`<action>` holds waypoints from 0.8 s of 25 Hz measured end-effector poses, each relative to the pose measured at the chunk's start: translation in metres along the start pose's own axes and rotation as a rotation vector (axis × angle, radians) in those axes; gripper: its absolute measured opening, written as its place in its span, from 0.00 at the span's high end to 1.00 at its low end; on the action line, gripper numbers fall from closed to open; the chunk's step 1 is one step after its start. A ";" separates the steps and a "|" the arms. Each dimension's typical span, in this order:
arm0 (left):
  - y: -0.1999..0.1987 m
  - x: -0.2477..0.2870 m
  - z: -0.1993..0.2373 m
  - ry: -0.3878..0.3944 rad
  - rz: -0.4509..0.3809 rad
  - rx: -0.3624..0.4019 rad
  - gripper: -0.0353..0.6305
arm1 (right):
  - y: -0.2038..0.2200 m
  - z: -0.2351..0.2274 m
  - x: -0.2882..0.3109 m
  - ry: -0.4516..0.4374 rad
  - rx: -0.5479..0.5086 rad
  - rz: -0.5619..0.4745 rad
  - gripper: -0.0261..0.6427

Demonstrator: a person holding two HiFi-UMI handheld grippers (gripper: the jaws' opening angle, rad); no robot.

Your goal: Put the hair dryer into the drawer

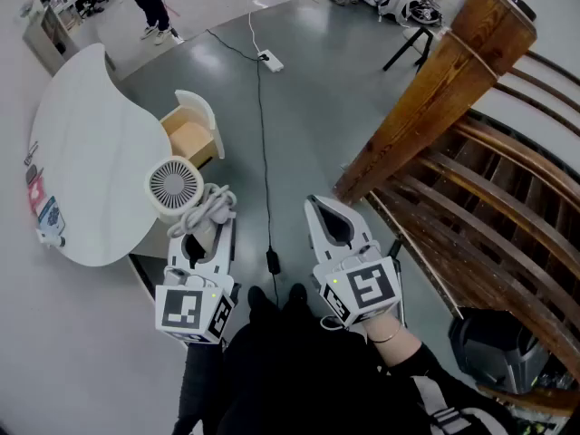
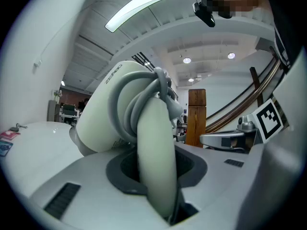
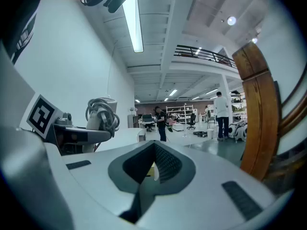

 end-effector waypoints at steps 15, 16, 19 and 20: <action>0.003 -0.009 0.016 -0.018 0.017 0.003 0.78 | 0.004 0.008 0.003 0.000 0.003 0.010 0.96; 0.004 -0.009 0.018 -0.018 0.021 0.001 0.78 | 0.005 0.009 0.004 -0.001 0.003 0.013 0.96; 0.005 -0.010 0.024 -0.007 0.028 -0.004 0.78 | 0.006 0.011 0.008 -0.002 0.001 0.016 0.96; 0.005 -0.010 0.026 -0.001 0.030 -0.003 0.78 | 0.006 0.012 0.010 0.001 -0.002 0.017 0.96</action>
Point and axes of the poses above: the fingertips, and each gripper's own axes: x forward along the fingers, z to its left, y out of its underside, the point moved 7 cm from there along -x, backward along the fingers, and after that the axes turned 3 degrees about -y, right-handed, at the moved point
